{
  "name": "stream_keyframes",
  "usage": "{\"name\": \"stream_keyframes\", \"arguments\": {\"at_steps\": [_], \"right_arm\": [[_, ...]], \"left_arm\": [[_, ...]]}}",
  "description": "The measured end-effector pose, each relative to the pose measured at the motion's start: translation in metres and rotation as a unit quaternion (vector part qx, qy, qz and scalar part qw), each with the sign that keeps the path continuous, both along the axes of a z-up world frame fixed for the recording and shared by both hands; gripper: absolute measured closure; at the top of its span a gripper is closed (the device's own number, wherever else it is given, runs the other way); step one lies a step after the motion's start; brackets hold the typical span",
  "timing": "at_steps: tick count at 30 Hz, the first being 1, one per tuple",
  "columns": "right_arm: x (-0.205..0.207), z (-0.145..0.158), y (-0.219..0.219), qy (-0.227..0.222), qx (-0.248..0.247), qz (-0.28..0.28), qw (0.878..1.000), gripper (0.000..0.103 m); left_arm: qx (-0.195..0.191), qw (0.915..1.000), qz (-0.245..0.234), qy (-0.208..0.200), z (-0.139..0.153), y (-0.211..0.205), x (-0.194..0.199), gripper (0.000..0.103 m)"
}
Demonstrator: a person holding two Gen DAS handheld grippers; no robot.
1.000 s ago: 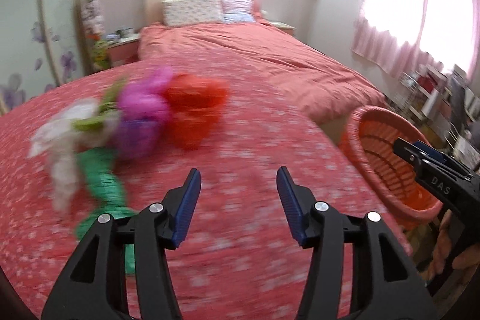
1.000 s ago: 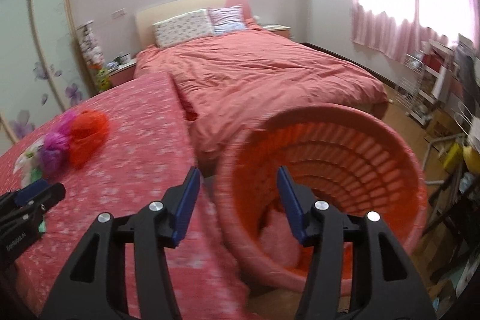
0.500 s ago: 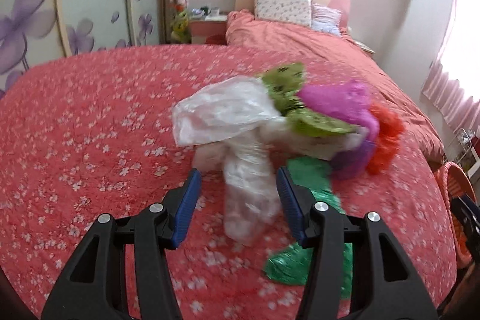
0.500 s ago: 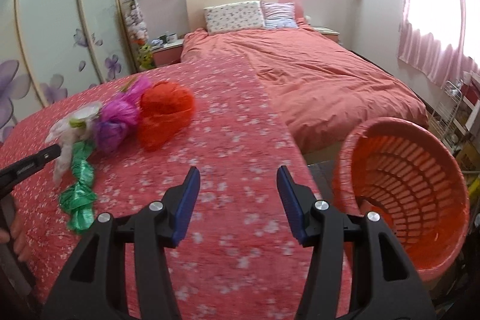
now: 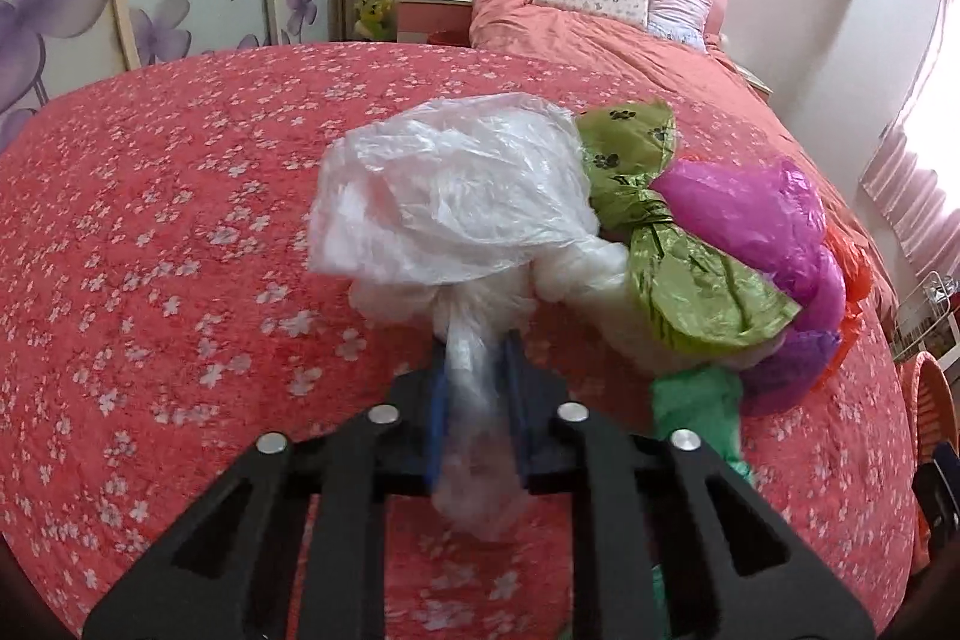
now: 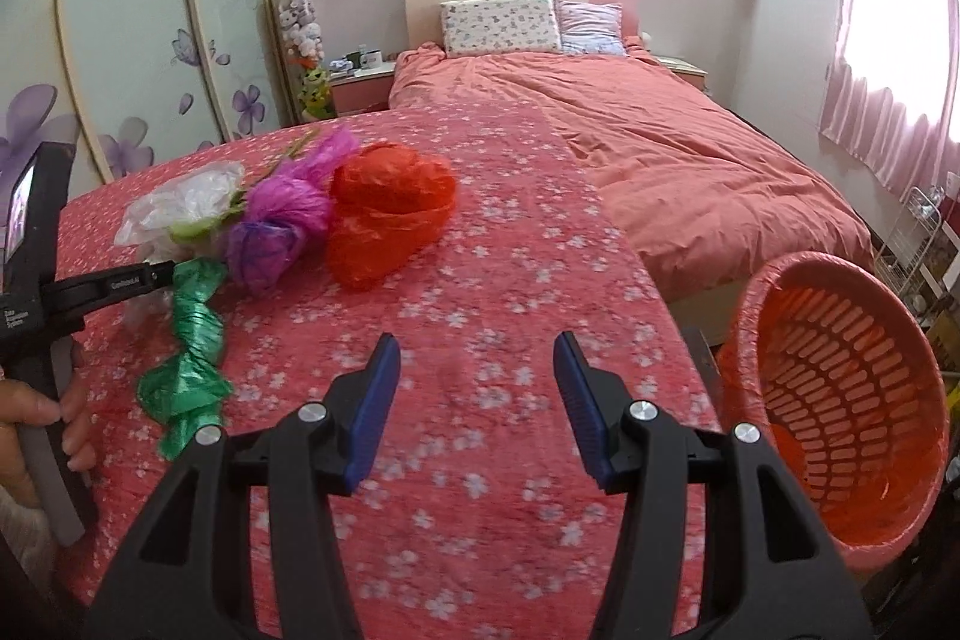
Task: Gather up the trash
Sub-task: 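Grasp a clear plastic bag with the left tool while the right tool grasps a green bag, then carry the clear bag and green bag over the orange basket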
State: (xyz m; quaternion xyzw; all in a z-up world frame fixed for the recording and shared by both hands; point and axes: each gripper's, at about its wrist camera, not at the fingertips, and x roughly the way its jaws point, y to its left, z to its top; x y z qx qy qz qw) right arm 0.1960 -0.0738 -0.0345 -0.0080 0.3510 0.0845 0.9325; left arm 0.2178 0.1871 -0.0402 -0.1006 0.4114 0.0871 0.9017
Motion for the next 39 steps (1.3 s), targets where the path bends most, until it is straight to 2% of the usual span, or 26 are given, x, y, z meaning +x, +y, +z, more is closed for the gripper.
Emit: {"name": "stream_keyframes", "arguments": {"at_steps": [6,15,20,23,26,28,39], "right_arm": [[0.002,0.002,0.038,0.002,0.003,0.042,0.999,0.050],[0.002,-0.001,0.114,0.018,0.019,0.112,0.993,0.050],[0.009,-0.008,0.139,0.032,0.008,0.120,0.992,0.052],[0.015,-0.015,0.147,0.047,-0.007,0.117,0.992,0.058],[0.019,-0.023,0.148,0.066,-0.013,0.119,0.991,0.068],[0.017,-0.023,0.148,0.063,-0.009,0.120,0.991,0.073],[-0.016,0.002,0.098,0.029,0.014,0.110,0.993,0.074]], "left_arm": [[0.029,0.9995,0.001,-0.015,0.010,0.024,-0.033,0.092],[0.037,0.9977,0.052,-0.021,0.018,0.082,-0.086,0.092],[0.032,0.9969,0.067,-0.026,0.023,0.097,-0.103,0.092],[0.030,0.9968,0.068,-0.030,0.025,0.100,-0.106,0.092],[0.028,0.9968,0.068,-0.033,0.026,0.102,-0.108,0.092],[0.026,0.9969,0.066,-0.034,0.026,0.101,-0.105,0.092],[0.022,0.9985,0.027,-0.043,0.034,0.063,-0.099,0.092]]}}
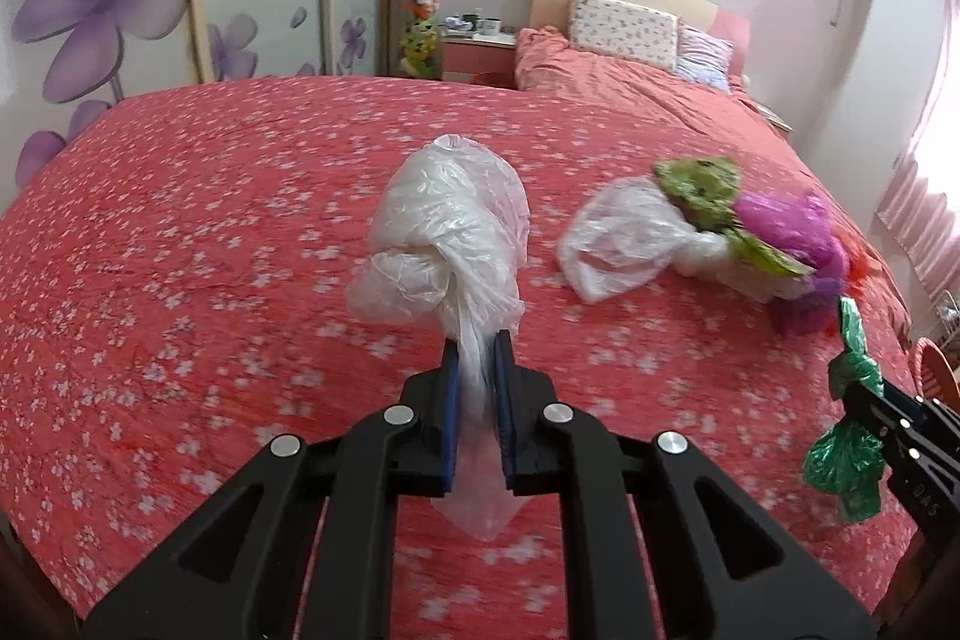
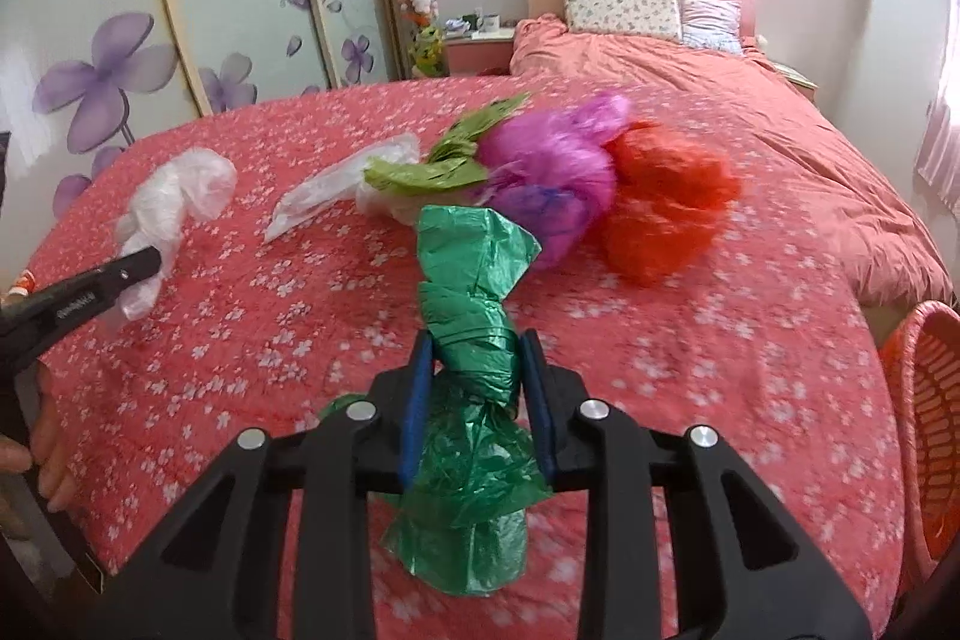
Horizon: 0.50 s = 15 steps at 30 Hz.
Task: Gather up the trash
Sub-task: 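Carry the clear bag and green bag over the orange basket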
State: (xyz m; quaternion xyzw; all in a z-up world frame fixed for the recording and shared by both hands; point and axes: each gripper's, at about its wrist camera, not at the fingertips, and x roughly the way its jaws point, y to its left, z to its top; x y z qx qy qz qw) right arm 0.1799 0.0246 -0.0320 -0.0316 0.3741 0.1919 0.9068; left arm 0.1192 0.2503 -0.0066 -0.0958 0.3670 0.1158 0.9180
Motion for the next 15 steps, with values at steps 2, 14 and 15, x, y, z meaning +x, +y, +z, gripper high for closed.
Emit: {"name": "stream_keyframes", "arguments": {"at_steps": [2,14,15], "right_arm": [[-0.004,0.006,-0.011,-0.006,0.004,-0.009,1.000,0.074],[-0.019,0.027,-0.082,-0.040,0.021,-0.078,0.996,0.074],[-0.021,0.027,-0.087,-0.042,0.021,-0.083,0.995,0.074]], "left_arm": [[-0.001,0.9999,-0.011,-0.003,0.003,-0.011,0.000,0.092],[0.003,0.9961,-0.084,-0.026,0.023,-0.082,0.004,0.092],[0.003,0.9954,-0.091,-0.028,0.025,-0.088,0.005,0.092]]}}
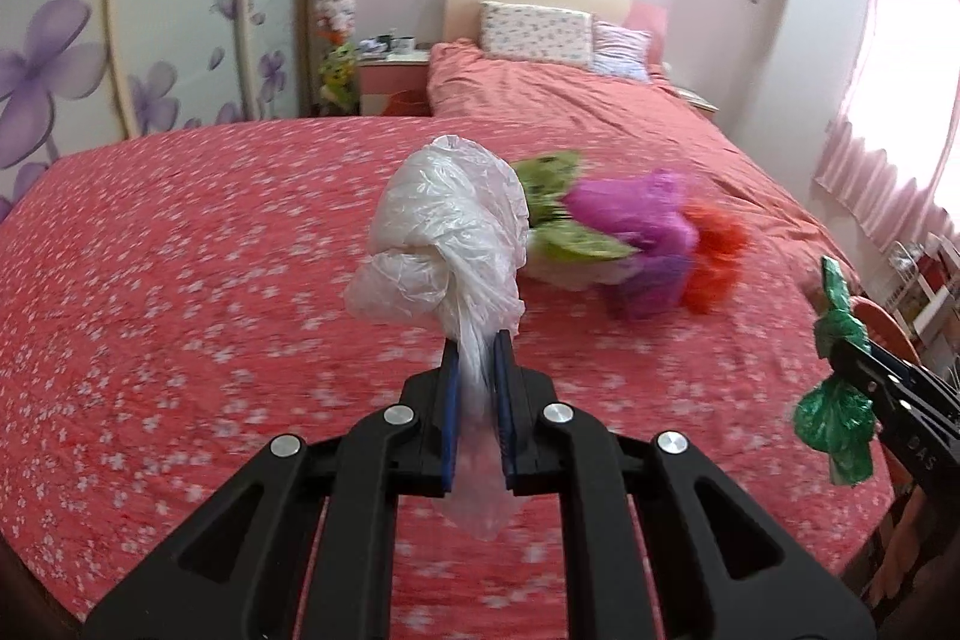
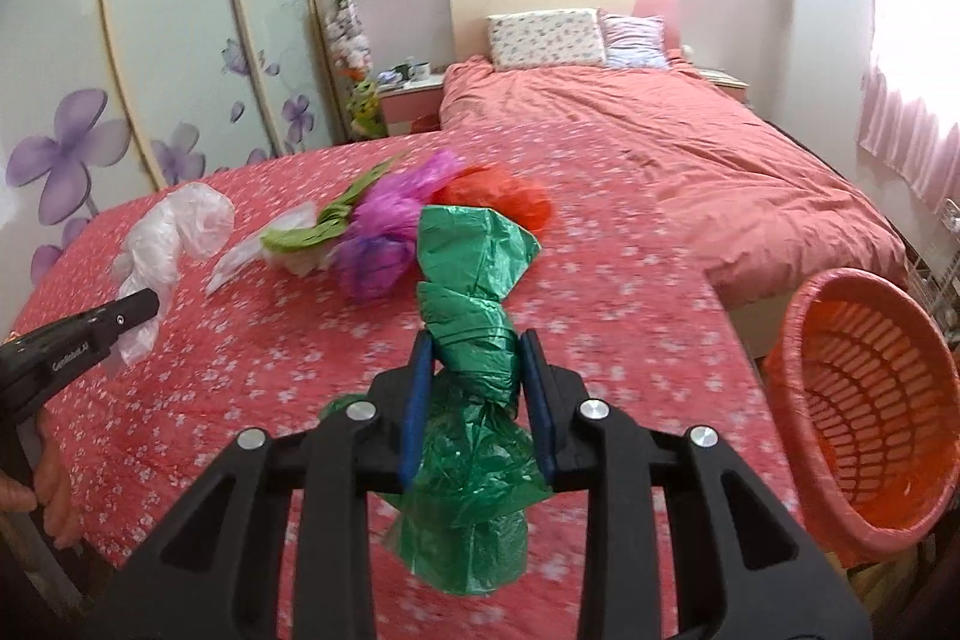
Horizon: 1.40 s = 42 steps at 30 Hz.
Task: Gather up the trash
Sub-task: 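Carry the clear bag and green bag over the orange basket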
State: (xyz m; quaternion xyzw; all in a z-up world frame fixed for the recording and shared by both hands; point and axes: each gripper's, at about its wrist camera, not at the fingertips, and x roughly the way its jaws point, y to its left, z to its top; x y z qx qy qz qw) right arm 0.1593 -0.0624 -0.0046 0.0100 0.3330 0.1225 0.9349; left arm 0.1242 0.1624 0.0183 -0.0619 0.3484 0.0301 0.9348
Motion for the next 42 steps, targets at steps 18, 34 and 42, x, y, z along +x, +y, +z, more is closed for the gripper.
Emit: {"name": "stream_keyframes", "arguments": {"at_steps": [18,34,42], "right_arm": [[-0.007,-0.002,-0.082,-0.008,0.013,-0.079,0.997,0.074],[-0.009,-0.012,-0.153,-0.015,0.002,-0.157,0.987,0.074],[-0.011,-0.023,-0.189,-0.007,-0.001,-0.190,0.982,0.074]], "left_arm": [[-0.006,0.9941,-0.108,-0.005,0.000,-0.102,0.014,0.092],[-0.018,0.9836,-0.179,0.001,-0.010,-0.171,0.026,0.092],[-0.016,0.9761,-0.216,0.010,-0.016,-0.213,0.033,0.092]]}}
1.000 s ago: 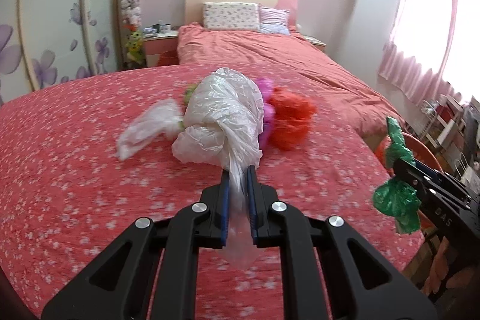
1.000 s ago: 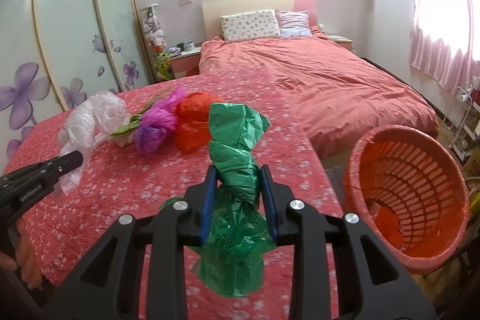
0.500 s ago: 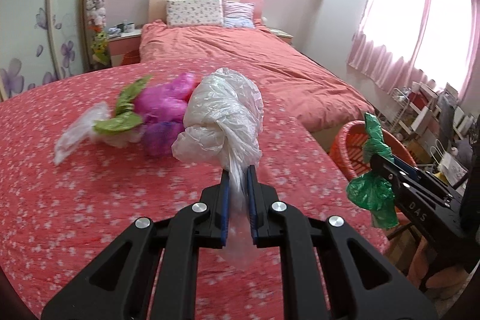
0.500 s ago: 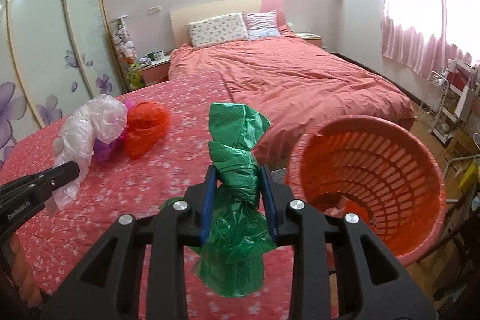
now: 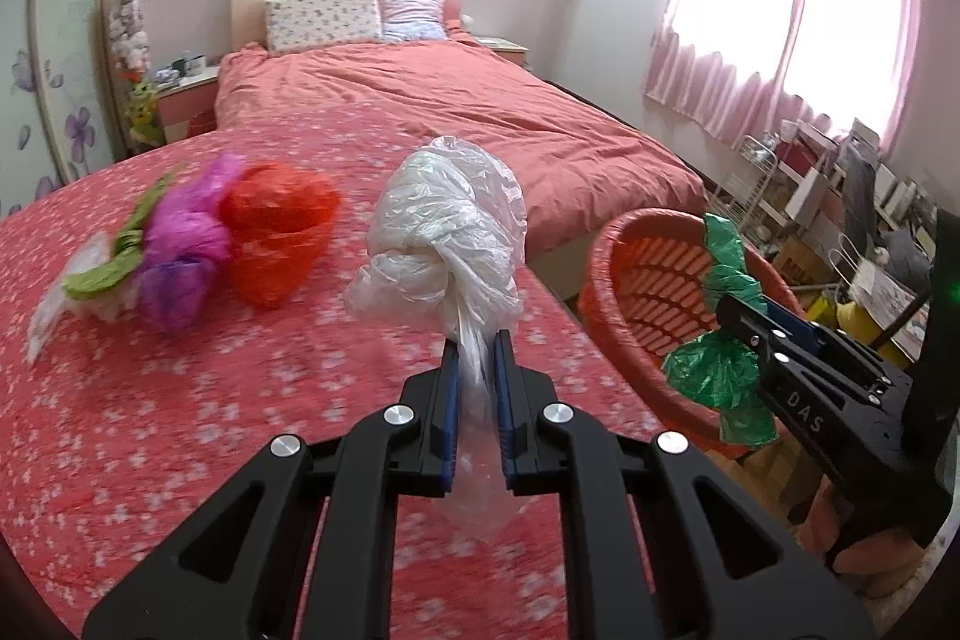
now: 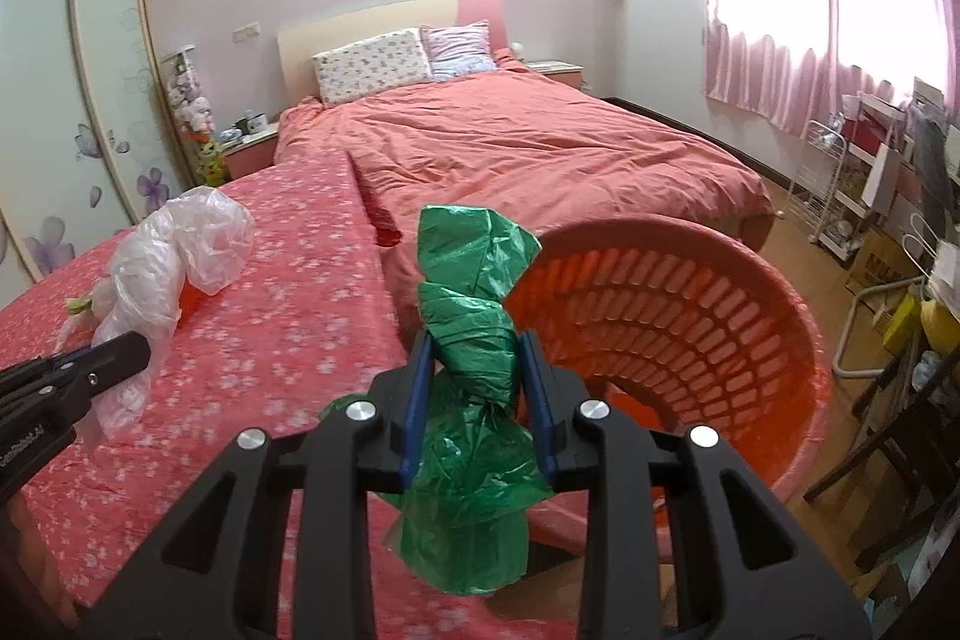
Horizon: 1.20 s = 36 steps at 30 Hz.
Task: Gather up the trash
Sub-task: 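Carry the clear bag and green bag over the orange basket, then open both tools to drop the clear and green bags into the basket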
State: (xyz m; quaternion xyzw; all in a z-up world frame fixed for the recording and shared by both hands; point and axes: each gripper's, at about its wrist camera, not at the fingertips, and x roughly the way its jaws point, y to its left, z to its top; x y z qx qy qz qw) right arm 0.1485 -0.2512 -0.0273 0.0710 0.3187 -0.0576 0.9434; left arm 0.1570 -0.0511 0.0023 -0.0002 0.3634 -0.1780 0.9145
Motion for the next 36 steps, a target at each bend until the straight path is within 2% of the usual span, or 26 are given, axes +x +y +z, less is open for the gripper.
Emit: {"name": "stream_keyframes", "arguments": {"at_steps": [23,36], "right_arm": [[0.001,-0.022,-0.095,0.011,0.015,-0.090,0.996,0.074],[0.006,-0.031,-0.124,0.013,0.038,-0.118,0.992,0.074]], "left_arm": [[-0.018,0.9938,-0.106,0.027,-0.015,-0.110,0.014,0.092],[-0.027,0.9885,-0.136,0.061,-0.031,-0.138,0.024,0.092]]}}
